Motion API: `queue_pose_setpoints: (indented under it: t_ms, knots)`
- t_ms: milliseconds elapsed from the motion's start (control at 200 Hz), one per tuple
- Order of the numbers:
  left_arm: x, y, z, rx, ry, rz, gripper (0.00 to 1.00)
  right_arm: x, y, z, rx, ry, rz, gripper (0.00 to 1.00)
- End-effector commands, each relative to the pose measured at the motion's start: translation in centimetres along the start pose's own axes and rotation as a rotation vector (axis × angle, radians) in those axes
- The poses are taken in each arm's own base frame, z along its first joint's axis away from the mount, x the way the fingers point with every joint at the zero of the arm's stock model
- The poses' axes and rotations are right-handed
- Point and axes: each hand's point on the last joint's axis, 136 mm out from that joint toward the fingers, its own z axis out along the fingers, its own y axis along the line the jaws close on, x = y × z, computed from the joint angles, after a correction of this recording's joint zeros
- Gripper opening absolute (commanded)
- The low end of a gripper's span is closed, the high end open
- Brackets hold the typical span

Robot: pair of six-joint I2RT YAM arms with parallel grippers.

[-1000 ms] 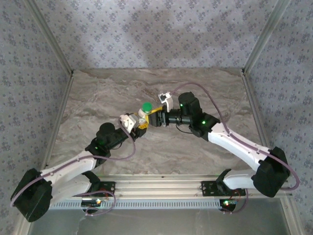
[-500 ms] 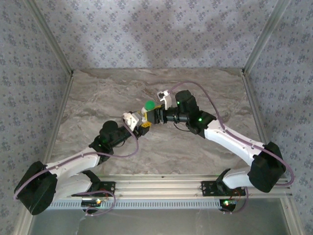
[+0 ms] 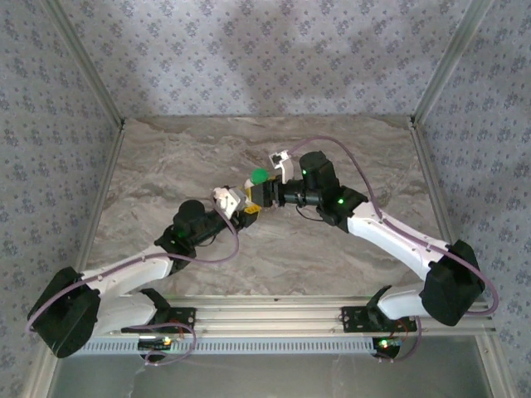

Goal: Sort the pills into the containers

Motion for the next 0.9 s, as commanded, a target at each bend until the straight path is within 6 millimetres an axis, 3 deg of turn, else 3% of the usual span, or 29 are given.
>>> queue_pose_setpoints:
  t_ms: [0,250,510,690,785,820,835,855,865,895]
  knots:
    - [-5.6,-4.2,0.1,0.196,-0.171,0.087,0.01,1.2,1.8,0.7,-0.107,0.049,0.035,0.55]
    - [-5.5,-5.0,0.1,0.230,-0.168,0.092,0.03,1.0,2.0,0.4,-0.120,0.040,0.050,0.52]
    - [-5.9,-5.5,0.0,0.254,-0.170,0.098,0.03,1.1,1.9,0.6,-0.125,0.047,0.061,0.56]
    - [-5.9,-5.0,0.1,0.221,-0.164,0.096,0.06,1.3,1.7,0.4,-0.104,0.047,0.048,0.47]
    - [-5.3,-4.0,0.3,0.163,-0.140,0.081,0.27,1.1,1.0,-0.4,-0.045,0.021,0.019,0.41]
    - [-5.0,-3.6,0.3,0.140,-0.131,0.076,0.48,0.9,0.7,-0.8,-0.016,0.005,0.007,0.41]
    - [-4.9,-3.4,0.2,0.127,-0.128,0.074,0.62,0.9,0.5,-1.0,-0.003,-0.002,0.000,0.40]
    - [-4.7,-3.2,0.2,0.112,-0.122,0.072,0.93,0.7,0.4,-1.3,0.015,-0.011,-0.011,0.40]
    - [-4.7,-3.0,0.2,0.104,-0.120,0.071,0.98,0.7,0.2,-1.4,0.026,-0.014,-0.015,0.40]
    - [-4.4,-2.6,0.0,0.080,-0.113,0.070,0.99,0.5,-0.1,-1.9,0.061,-0.029,-0.034,0.40]
